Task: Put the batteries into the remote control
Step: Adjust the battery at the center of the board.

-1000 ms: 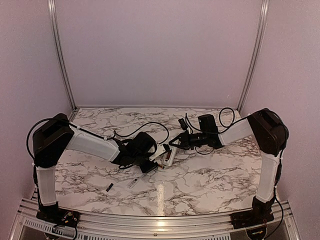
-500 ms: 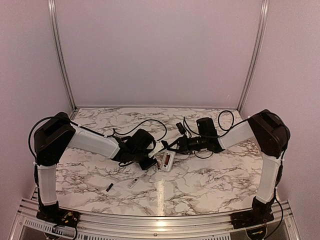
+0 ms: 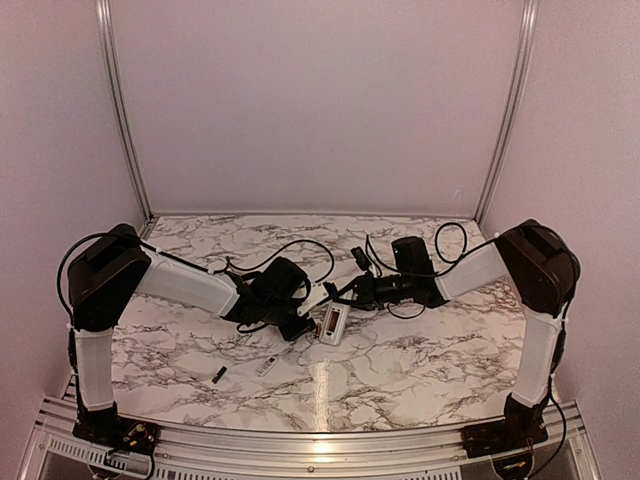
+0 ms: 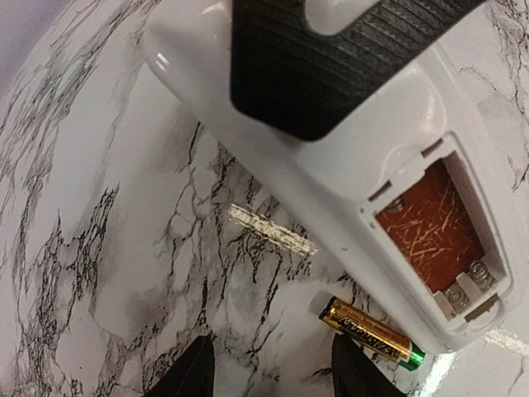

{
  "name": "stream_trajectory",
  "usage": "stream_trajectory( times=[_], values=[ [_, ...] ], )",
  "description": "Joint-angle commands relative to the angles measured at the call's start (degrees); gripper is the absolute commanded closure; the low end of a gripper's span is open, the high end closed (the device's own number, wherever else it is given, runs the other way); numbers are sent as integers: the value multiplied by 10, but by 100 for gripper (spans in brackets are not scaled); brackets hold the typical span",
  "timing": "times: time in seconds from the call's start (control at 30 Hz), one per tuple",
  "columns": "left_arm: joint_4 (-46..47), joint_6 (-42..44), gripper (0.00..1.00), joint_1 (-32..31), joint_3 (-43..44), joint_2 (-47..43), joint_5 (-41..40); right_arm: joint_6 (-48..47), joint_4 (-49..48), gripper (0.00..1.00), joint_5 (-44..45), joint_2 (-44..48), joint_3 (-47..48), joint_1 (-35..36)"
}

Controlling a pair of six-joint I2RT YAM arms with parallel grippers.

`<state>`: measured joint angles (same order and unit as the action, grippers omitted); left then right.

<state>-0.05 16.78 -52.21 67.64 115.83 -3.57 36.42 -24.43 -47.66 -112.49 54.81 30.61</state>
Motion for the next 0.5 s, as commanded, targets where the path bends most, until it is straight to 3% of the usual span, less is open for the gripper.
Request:
stream_trajectory(
  times=[0.0,0.17,0.47],
  values=[
    [-5,-7,50,3,6,11,18,3,-4,100,6,-12,9,15],
    [-5,-23,50,7,0,0,3,-10,11,100,5,-1,7,13],
    [19,-133,48,22,-32,-77,-18,-36,33,100,0,70,-38,-27]
  ],
)
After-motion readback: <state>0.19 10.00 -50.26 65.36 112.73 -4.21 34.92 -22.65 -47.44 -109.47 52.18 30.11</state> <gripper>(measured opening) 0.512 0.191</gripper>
